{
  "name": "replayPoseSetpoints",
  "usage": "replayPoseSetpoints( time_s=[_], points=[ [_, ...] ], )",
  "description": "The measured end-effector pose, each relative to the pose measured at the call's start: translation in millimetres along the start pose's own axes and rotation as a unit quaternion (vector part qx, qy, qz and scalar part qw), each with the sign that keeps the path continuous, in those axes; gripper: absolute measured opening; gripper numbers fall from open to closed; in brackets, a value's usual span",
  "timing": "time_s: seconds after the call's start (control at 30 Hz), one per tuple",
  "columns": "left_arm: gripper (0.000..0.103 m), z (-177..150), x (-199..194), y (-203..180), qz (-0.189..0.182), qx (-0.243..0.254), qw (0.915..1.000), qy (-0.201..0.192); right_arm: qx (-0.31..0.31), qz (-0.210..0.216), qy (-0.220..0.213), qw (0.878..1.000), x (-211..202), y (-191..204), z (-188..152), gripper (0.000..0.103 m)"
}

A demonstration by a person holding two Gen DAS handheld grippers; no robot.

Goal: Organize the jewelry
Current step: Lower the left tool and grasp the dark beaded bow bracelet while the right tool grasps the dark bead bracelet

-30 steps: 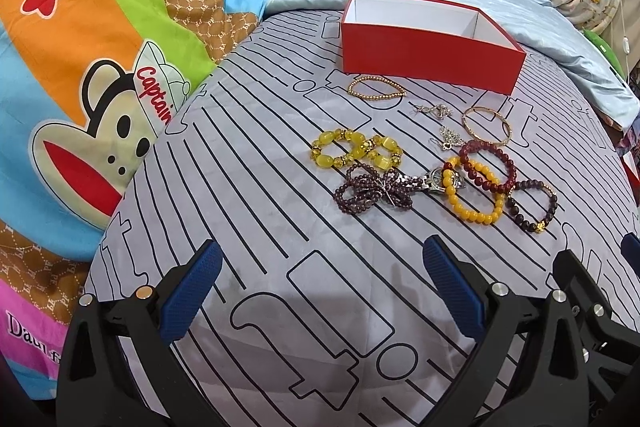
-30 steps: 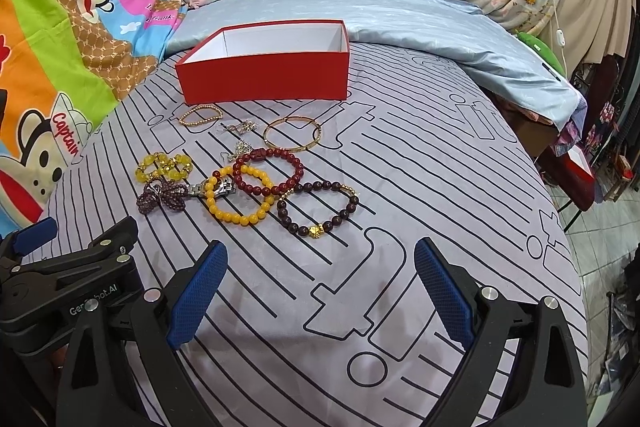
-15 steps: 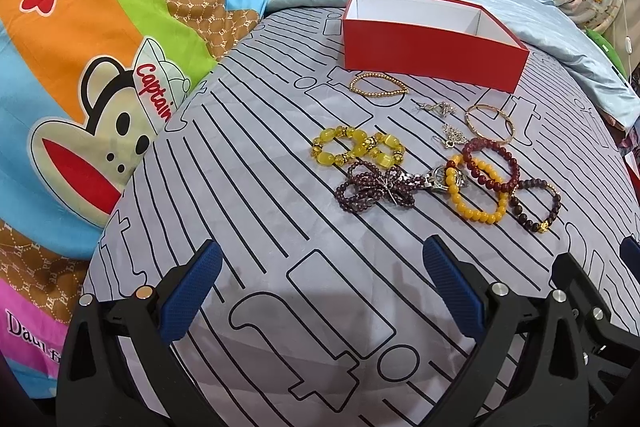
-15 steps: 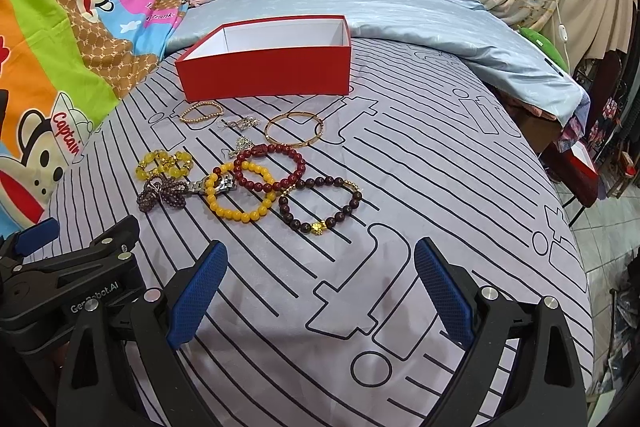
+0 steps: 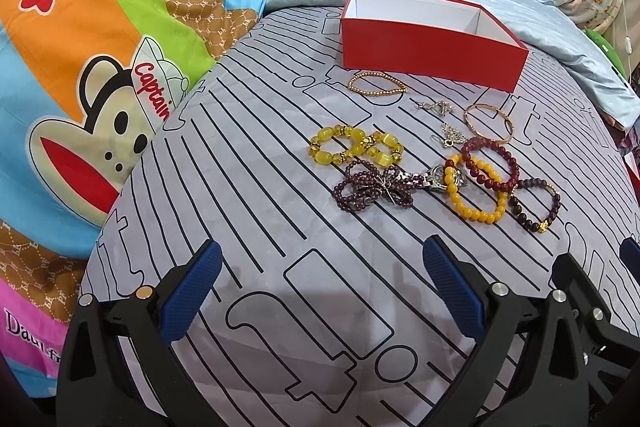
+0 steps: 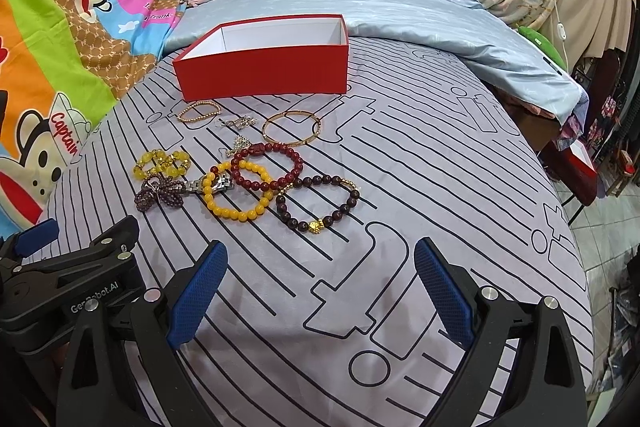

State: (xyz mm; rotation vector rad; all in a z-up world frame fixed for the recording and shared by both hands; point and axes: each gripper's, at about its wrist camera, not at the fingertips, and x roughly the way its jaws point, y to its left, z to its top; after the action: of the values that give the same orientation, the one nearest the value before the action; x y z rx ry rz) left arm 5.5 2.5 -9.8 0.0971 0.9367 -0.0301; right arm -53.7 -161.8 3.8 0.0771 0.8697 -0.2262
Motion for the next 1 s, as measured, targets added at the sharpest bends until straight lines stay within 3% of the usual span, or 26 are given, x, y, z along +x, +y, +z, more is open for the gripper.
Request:
replayPoseSetpoints(
  time_s=[0.17,0.53,0.83,1.0],
  points=[
    [0.096,-1.0,4.7,1.2,-0.005,-0.003,1.0,0.004,-0.005,-0.002,-0.004,1.0,1.8,-0.4,-1.4,0.091],
    [0.096,12.7,32.2,42.1,0.01,-0.046,0.9988,0.014,0.012,-0.013,0.015,1.0,18.4,-20.4,1.6,0.091],
    [0.094,37.4,49.1,39.9,-0.019,-0.06,0.9978,0.019,0.006,-0.001,0.028,1.0,33.0,-14.5,7.1,0.089],
    [0.094,33.6,45.8,22.1,-0.044,-0.037,0.9981,0.021,0.008,-0.002,0.032,0.999,39.1,-19.1,10.2,0.089]
  ],
)
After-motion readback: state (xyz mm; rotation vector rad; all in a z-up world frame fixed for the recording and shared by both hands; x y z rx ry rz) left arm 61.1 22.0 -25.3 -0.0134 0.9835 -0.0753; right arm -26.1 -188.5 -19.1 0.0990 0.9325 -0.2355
